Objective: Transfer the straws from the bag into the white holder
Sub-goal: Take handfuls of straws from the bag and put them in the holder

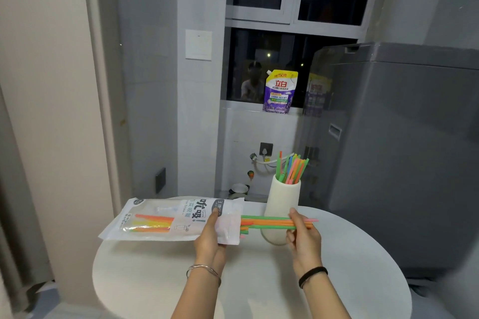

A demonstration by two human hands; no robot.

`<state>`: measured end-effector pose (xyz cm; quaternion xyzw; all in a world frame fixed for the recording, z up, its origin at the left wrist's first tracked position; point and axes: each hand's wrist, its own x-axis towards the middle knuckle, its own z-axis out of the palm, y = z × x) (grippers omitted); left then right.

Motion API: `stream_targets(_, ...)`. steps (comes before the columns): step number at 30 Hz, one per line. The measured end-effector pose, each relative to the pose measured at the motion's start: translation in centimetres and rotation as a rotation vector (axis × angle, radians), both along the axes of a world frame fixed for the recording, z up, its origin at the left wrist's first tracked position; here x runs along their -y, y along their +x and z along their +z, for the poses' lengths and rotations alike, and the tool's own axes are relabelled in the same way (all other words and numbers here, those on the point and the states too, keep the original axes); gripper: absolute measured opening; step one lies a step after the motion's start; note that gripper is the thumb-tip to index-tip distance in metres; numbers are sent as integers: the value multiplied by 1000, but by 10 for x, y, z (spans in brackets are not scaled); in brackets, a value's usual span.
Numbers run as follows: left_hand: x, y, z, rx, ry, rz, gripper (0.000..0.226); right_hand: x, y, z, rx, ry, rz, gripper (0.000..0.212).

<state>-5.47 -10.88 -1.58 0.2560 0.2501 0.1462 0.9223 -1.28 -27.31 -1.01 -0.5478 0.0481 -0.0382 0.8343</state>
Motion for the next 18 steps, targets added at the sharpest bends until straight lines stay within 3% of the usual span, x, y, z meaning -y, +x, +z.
stream_targets(4, 8, 2, -3, -21, 9, -34, 49, -14, -6, -2, 10, -28, 76, 21)
stream_targets(8, 16, 3, -2, -24, 18, -49, 48, -30, -15, -4, 45, -190, 201, 23)
stream_targets(11, 15, 4, -4, 0, 7, -33, 49, -26, -14, 1, 41, -212, 117, 30)
stream_targets(15, 7, 7, -9, -17, -4, 3, 47, -9, -4, 6, 30, -88, -60, 33)
stream_targets(18, 9, 6, -9, -40, 12, -9, 45, -8, -3, 3, 25, -66, -31, 29)
